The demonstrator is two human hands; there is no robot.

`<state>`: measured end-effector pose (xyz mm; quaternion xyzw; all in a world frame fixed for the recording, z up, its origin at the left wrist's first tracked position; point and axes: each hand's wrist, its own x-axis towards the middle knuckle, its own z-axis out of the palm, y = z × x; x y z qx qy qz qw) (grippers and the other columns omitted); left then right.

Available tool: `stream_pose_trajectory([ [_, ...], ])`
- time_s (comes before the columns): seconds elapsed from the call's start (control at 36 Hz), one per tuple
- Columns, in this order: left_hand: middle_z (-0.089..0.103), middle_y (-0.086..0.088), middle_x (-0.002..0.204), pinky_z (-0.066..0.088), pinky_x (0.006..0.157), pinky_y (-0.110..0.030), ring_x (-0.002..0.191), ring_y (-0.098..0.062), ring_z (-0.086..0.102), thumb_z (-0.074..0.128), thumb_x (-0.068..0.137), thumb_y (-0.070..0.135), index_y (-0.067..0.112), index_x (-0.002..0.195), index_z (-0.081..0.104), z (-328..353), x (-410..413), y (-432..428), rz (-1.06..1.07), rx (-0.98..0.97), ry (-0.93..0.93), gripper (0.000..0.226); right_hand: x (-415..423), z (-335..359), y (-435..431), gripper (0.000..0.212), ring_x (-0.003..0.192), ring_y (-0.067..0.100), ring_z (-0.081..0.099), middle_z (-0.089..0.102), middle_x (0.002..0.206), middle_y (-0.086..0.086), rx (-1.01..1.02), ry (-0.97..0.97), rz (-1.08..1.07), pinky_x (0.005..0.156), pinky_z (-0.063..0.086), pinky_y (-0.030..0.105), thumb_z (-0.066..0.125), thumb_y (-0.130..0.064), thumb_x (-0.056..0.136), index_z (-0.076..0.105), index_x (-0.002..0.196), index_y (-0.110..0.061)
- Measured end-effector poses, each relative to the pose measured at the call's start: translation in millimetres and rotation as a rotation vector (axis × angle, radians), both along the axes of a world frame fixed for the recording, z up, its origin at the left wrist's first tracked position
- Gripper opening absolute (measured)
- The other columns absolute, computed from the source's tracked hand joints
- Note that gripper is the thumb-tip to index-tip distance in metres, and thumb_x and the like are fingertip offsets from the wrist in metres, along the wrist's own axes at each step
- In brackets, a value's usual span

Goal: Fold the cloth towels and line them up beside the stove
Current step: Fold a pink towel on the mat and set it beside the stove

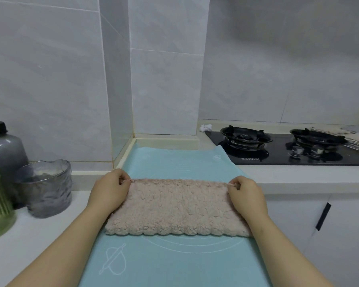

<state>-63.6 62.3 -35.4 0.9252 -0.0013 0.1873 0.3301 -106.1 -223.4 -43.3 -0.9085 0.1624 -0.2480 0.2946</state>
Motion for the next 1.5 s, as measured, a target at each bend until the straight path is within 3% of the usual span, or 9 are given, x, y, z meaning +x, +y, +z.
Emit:
stream_pose_trajectory([
  [0.36,0.064,0.0,0.112,0.046,0.074,-0.03,0.102,-0.022,0.057,0.041,0.096,0.027,0.026,0.111,0.063,-7.8,8.7,-5.6,0.009,0.373,0.072,0.026,6.4,0.4,2.3,0.04,0.119,0.031,0.039,0.054,0.128,0.007,-0.146,0.264,0.043,0.095,0.035,0.034,0.036,-0.018,0.093,0.052,0.13,-0.021],
  [0.64,0.063,-0.005,0.114,0.045,0.079,-0.03,0.103,-0.023,0.056,0.042,0.096,0.022,0.018,0.111,0.063,-4.9,8.0,-4.0,-0.039,0.356,0.154,0.026,2.1,4.5,4.3,0.032,0.114,0.032,0.04,0.05,0.123,0.013,-0.234,0.371,-0.008,0.092,0.035,0.035,0.035,-0.028,0.096,0.05,0.118,-0.011],
  [0.83,0.06,-0.012,0.114,0.037,0.075,-0.029,0.104,-0.027,0.054,0.041,0.094,0.009,0.01,0.107,0.063,-2.7,5.9,-0.1,0.006,0.216,0.049,0.026,-4.1,6.2,5.8,0.013,0.083,0.028,0.047,0.06,0.095,0.008,-0.095,0.116,0.056,0.067,0.036,0.034,0.038,-0.027,0.098,0.04,0.095,-0.015],
  [0.97,0.06,-0.01,0.114,0.045,0.082,-0.034,0.106,-0.026,0.054,0.049,0.09,0.012,0.015,0.122,0.056,-6.6,-1.4,-2.5,0.023,0.209,0.055,0.032,-7.8,6.5,7.4,0.036,0.094,0.029,0.053,0.061,0.107,0.009,-0.083,0.161,0.075,0.068,0.036,0.031,0.04,-0.027,0.096,0.035,0.132,-0.021],
  [1.06,0.055,-0.008,0.123,0.044,0.087,-0.038,0.115,-0.027,0.049,0.047,0.091,0.014,0.019,0.129,0.05,2.1,-15.1,-5.0,0.055,0.195,-0.109,0.038,-11.9,8.7,7.3,0.05,0.094,0.027,0.054,0.062,0.106,0.007,-0.04,0.203,0.077,0.07,0.037,0.032,0.041,-0.032,0.093,0.025,0.14,-0.024],
  [1.14,0.05,0.003,0.133,0.036,0.095,-0.029,0.12,-0.016,0.046,0.044,0.096,0.018,0.022,0.13,0.05,13.2,-34.3,-16.4,-0.156,0.052,-0.187,0.035,-19.5,14.1,6.1,0.059,0.106,0.027,0.055,0.061,0.115,0.007,-0.057,0.279,0.081,0.076,0.039,0.033,0.042,-0.037,0.092,0.018,0.143,-0.024],
  [1.22,0.031,0.009,0.148,0.021,0.105,-0.019,0.13,-0.003,0.031,0.037,0.099,0.029,0.029,0.138,0.038,16.3,-48.0,-38.6,-0.516,-0.048,0.072,0.039,-26.5,19.6,3.6,0.065,0.105,0.027,0.057,0.062,0.113,0.005,-0.062,0.354,0.087,0.083,0.044,0.035,0.046,-0.041,0.089,0.015,0.143,-0.024],
  [1.36,-0.003,0.01,0.158,-0.002,0.117,-0.043,0.145,-0.013,-0.004,0.017,0.095,0.057,0.042,0.146,0.005,-2.8,-55.1,-58.6,-0.448,0.507,0.362,0.055,-41.5,26.2,1.6,0.066,0.098,0.025,0.058,0.061,0.104,0.004,0.013,0.441,0.126,0.083,0.048,0.033,0.053,-0.042,0.086,0.023,0.139,-0.018],
  [1.5,-0.006,0.01,0.157,-0.004,0.117,-0.045,0.145,-0.016,-0.009,0.017,0.093,0.061,0.045,0.145,0.004,-7.6,-59.3,-61.5,-0.402,0.637,0.391,0.057,-50.2,31.6,2.8,0.043,0.099,0.023,0.053,0.053,0.106,0.009,0.07,0.473,0.154,0.078,0.041,0.029,0.061,-0.033,0.085,0.046,0.117,-0.008],
])
